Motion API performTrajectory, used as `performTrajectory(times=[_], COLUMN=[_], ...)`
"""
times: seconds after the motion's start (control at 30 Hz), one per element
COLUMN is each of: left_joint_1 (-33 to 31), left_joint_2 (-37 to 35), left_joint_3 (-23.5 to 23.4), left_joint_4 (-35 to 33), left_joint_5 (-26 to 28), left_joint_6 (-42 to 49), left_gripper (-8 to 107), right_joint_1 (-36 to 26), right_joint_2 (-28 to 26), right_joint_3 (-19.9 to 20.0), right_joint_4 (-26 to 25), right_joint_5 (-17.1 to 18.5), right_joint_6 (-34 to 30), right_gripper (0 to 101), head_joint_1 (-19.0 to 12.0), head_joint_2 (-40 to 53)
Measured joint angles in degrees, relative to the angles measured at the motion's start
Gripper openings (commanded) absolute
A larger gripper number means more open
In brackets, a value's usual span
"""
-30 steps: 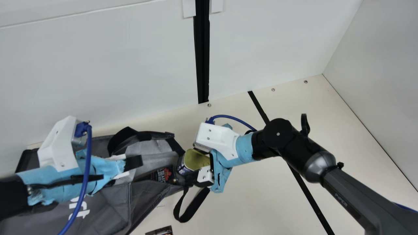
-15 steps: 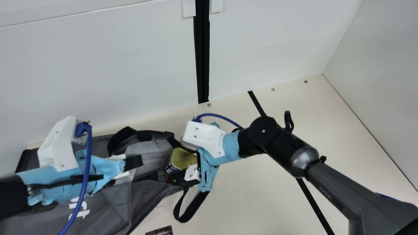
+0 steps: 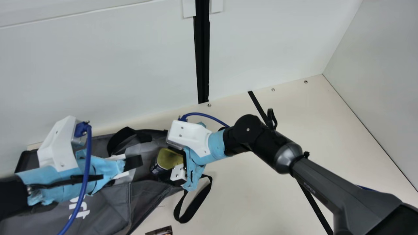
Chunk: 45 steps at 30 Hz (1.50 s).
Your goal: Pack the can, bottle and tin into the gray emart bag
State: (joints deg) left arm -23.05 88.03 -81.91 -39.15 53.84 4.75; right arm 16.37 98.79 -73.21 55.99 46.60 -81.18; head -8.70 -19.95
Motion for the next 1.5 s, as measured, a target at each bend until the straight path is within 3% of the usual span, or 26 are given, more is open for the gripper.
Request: performTrajectory(times=[0.6, 1.5], left_joint_1=[0.0, 0.0], left_joint_2=[0.0, 0.0], left_joint_3=[0.0, 0.0], left_joint_4=[-0.11, -0.01], left_joint_5=[0.0, 0.0], left_joint_6=[0.0, 0.0], left_gripper=[10, 10], right_joint_1=[5.27, 7.14], right_joint_2=[2.69, 4.01], right_joint_3=[-3.71, -5.71], right_joint_4=[1.19, 2.07], right_joint_5=[-2.02, -3.58], right_joint_6=[3.31, 6.74], right_gripper=[0, 90], head_joint_1=[0.0, 0.0], head_joint_2=[0.0, 0.09])
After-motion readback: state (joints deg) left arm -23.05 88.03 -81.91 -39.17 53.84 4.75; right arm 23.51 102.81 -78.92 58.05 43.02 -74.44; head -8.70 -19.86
